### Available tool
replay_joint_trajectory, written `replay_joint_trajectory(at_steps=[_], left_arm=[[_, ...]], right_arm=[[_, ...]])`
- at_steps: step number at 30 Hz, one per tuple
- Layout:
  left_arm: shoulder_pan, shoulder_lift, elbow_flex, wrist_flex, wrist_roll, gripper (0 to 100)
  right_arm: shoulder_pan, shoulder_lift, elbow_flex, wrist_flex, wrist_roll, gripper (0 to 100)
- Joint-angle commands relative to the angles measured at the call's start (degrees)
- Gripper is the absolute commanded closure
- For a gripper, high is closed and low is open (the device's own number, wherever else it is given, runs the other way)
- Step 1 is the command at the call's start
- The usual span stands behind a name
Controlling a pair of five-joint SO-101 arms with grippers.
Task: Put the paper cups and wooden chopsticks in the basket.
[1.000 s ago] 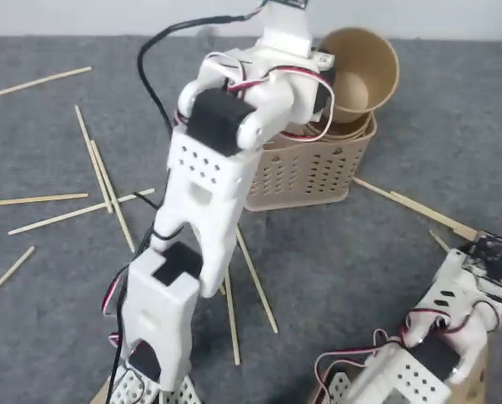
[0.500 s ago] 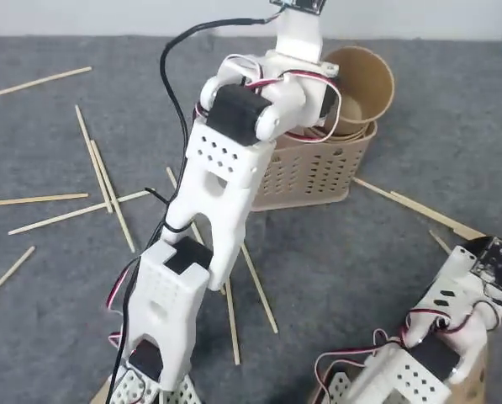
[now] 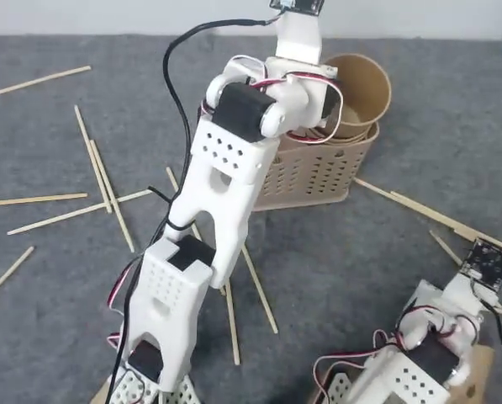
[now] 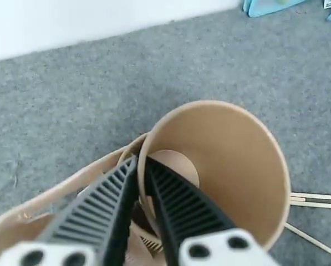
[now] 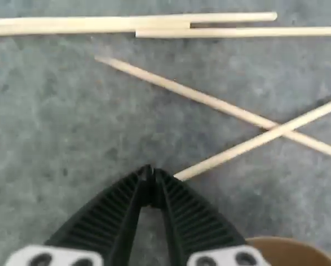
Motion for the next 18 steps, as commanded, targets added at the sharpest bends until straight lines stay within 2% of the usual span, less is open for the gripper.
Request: replay_joint_trajectory(at_steps=[1, 18], left_arm=[[0.00, -0.53, -1.71, 0.35, 0.53, 99], [0.35, 3.08, -2.07, 0.09, 0.53, 99]], right_arm=[[0.04, 0.13, 1.14, 4.00, -0.44, 99.1], [0.04, 0.13, 1.14, 3.91, -0.44, 99.1]])
